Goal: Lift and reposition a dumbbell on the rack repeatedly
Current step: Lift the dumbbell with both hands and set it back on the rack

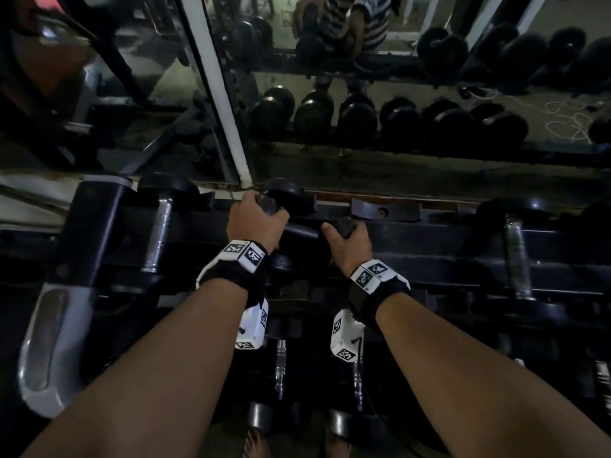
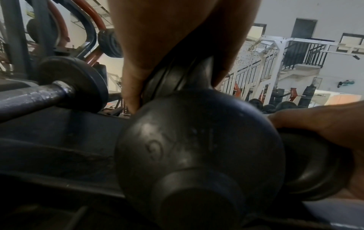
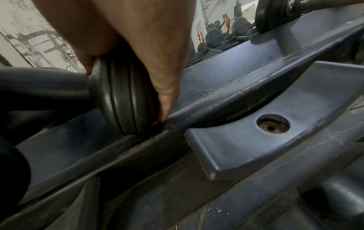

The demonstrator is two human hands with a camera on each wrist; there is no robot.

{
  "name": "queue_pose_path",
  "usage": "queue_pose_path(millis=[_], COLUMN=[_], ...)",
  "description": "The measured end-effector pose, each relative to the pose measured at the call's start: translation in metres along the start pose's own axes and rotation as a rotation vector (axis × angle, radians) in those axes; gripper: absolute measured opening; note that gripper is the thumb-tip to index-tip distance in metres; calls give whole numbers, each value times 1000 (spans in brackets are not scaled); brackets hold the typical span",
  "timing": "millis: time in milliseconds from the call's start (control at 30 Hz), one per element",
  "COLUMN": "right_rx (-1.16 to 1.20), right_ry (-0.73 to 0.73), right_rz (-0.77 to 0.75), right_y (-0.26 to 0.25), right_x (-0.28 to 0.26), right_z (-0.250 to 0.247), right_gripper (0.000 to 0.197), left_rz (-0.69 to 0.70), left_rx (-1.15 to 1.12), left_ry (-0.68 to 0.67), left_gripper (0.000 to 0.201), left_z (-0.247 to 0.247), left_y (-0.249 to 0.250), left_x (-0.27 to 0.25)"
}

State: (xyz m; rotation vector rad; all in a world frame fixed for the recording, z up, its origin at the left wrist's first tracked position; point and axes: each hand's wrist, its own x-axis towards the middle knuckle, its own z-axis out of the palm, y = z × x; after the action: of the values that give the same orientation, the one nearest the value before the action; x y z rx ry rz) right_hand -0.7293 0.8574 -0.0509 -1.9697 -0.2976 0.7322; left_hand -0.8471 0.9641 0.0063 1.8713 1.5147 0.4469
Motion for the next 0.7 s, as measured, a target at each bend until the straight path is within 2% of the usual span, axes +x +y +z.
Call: queue_pose_path(millis=[467, 700], right_rx=[-9, -70], right_ry=[20, -80], right_rz=[17, 64], right_y=[-1, -3], right_x=[-2, -1], right_z=[2, -7], right_gripper=[55, 71], left_rz=[20, -18], left_rx=[32, 20], left_ry=[-47, -92], left_gripper=[59, 75], left_z=[-2, -7], left_y=[-2, -5], left_x=[3, -4])
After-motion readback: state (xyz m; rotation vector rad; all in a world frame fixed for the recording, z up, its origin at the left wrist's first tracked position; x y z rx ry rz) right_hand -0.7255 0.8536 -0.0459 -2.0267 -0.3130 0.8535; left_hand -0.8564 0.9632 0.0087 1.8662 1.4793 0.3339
